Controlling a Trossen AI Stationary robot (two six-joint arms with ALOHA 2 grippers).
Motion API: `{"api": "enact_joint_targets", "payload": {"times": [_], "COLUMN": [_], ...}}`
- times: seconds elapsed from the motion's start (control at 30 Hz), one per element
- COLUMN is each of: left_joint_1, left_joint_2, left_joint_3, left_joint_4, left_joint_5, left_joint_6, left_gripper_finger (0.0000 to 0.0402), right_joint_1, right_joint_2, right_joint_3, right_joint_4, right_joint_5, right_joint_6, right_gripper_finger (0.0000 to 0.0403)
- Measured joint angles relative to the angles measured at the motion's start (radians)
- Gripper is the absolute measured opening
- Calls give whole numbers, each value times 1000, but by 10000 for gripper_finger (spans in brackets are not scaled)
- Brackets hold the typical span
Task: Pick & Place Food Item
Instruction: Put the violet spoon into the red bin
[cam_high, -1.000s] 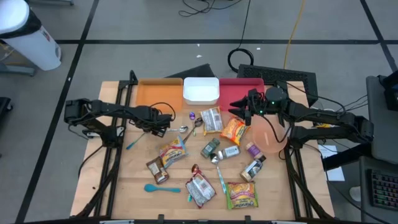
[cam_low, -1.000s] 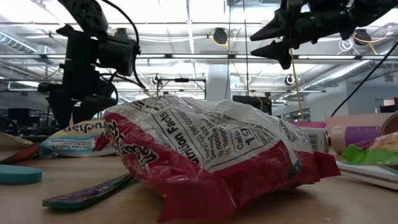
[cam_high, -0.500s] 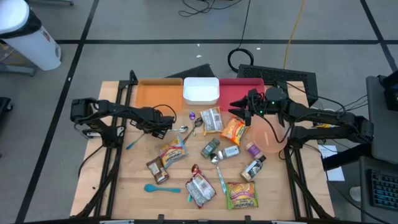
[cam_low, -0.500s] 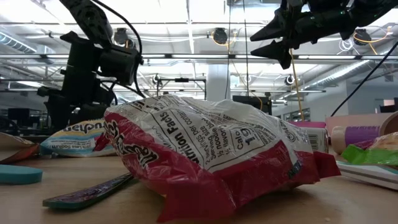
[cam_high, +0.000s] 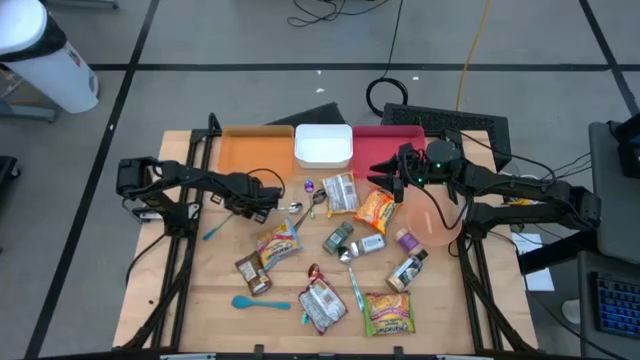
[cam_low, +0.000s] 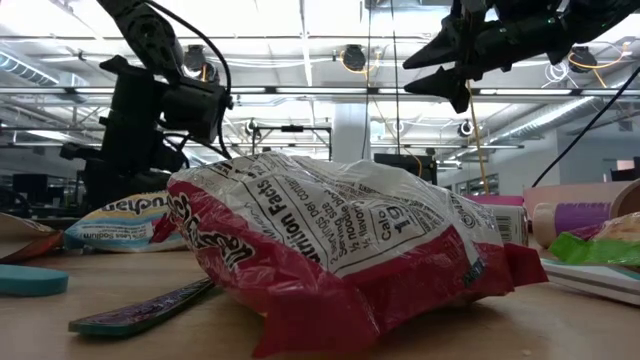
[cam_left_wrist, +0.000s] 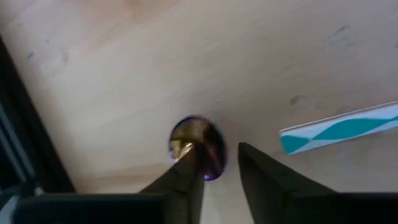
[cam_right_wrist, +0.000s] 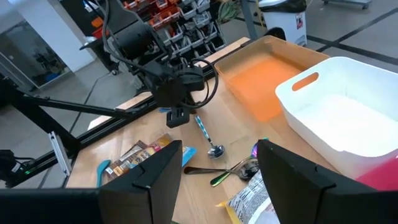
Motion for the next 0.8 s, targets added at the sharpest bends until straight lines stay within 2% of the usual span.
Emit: {"api": "enact_joint_targets", "payload": {"times": [0.27,0.57,0.8], "left_joint_1": [1,1,1], "left_joint_2": [-2,-10,-31], "left_joint_3": [1,1,32], "left_joint_4": [17,16,13], "left_joint_5": [-8,19,89], "left_joint_6": [18,47,89], "left_gripper_finger": [10,6,4], "right_joint_1": [0,0,0], "right_joint_2": [0,0,0], "right_joint_3": [0,0,0], "right_joint_4": [-1,-3,-4], "right_joint_5": [0,0,25], "right_joint_6": [0,0,1], "right_gripper_finger": [201,201,201]}}
